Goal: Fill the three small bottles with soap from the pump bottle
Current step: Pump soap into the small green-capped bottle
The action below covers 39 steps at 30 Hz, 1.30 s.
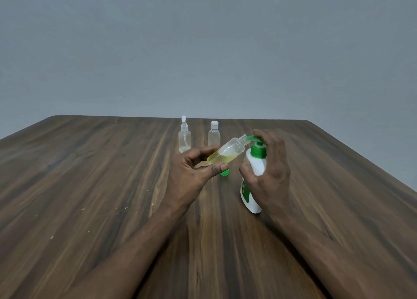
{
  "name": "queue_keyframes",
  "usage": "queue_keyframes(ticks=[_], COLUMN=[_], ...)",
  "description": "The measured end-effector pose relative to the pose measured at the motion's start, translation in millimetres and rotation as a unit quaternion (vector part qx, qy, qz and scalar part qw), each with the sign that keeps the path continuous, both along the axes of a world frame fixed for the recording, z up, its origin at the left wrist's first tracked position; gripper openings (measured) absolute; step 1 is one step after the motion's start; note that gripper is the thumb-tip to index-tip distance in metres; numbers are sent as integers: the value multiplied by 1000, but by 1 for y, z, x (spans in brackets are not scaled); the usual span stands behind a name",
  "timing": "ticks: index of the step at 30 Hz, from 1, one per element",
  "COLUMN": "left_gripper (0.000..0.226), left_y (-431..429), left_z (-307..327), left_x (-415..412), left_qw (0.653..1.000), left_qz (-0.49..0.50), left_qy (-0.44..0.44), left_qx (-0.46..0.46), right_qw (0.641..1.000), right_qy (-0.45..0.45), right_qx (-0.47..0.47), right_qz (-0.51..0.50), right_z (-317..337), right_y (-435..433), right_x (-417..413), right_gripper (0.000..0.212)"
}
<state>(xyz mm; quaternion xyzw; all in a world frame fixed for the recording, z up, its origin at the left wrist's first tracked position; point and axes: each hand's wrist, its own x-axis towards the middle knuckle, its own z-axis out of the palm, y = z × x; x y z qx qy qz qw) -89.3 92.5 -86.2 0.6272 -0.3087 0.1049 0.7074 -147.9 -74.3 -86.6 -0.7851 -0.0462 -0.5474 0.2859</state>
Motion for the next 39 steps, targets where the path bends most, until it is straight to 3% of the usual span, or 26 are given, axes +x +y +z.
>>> queue_keyframes(ticks=[5,39], left_gripper=[42,40], left_y=[0,-1], left_z=[1,-1], left_x=[0,-1], left_qw=[1000,1000], left_qz=[2,-13], left_qy=[-2,1], left_qx=[2,-5], right_qw=[1000,1000], right_qy=[3,-1], right_qx=[-7,3], right_qz=[-3,2], right_z=[0,-1], right_y=[-1,-1], right_x=[-1,-1], right_gripper=[67,66])
